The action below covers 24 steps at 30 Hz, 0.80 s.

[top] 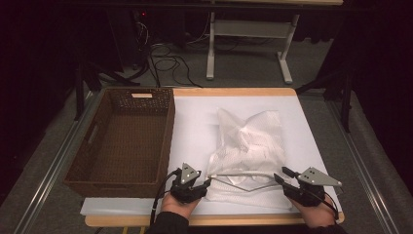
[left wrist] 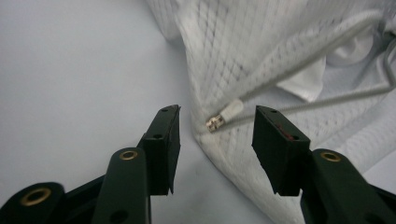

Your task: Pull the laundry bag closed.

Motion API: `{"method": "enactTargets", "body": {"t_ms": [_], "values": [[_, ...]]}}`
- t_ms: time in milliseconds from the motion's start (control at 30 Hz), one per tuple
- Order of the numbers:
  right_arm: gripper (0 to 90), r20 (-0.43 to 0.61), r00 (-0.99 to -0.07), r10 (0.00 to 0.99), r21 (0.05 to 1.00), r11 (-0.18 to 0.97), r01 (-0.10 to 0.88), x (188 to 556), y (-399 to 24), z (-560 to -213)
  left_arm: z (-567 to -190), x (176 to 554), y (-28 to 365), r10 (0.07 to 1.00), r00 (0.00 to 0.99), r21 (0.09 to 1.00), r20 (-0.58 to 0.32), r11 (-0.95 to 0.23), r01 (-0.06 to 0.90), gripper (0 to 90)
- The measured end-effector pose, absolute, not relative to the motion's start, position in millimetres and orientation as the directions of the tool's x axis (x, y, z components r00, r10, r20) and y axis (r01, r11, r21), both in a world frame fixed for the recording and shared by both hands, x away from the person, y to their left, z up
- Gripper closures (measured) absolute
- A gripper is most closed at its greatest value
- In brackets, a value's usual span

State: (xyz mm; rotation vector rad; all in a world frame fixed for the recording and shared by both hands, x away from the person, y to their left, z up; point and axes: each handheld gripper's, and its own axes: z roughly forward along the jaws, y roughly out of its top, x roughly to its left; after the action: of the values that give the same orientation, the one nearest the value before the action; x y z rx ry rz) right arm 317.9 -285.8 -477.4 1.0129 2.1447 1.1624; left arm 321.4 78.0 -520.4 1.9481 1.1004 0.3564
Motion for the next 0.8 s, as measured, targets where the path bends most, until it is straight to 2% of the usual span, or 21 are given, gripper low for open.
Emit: {"method": "enactTargets", "body": {"t_ms": [67,233,367,633,733,800], "values": [[58.9,-0.070,-0.602,0.796,0.854,0.360,0.376,318.0,-285.7,-477.7,-524.4,325.2,73.4,0.812,0.568,0.755,-0.132,-0.289,0.588,50.5],[58.8,-0.066,-0.608,0.791,0.855,0.359,0.375,318.3,-283.7,-478.6,-524.5,325.1,68.8,0.834,0.545,0.754,-0.084,-0.304,0.582,59.7],[58.4,-0.070,-0.620,0.781,0.854,0.368,0.367,318.5,-278.8,-478.9,-524.8,328.1,71.8,0.824,0.552,0.752,-0.127,-0.283,0.596,65.6],[58.3,-0.082,-0.640,0.764,0.850,0.388,0.356,315.4,-268.0,-479.6,-524.5,323.2,64.5,0.799,0.597,0.759,-0.073,-0.344,0.553,73.4],[58.3,-0.077,-0.638,0.766,0.850,0.385,0.359,315.3,-267.5,-480.1,-524.4,321.0,60.8,0.785,0.617,0.760,-0.053,-0.369,0.535,84.0],[58.3,-0.075,-0.637,0.768,0.850,0.383,0.362,315.1,-267.6,-480.0,-524.0,320.6,59.3,0.783,0.620,0.758,-0.045,-0.378,0.532,87.0]]}}
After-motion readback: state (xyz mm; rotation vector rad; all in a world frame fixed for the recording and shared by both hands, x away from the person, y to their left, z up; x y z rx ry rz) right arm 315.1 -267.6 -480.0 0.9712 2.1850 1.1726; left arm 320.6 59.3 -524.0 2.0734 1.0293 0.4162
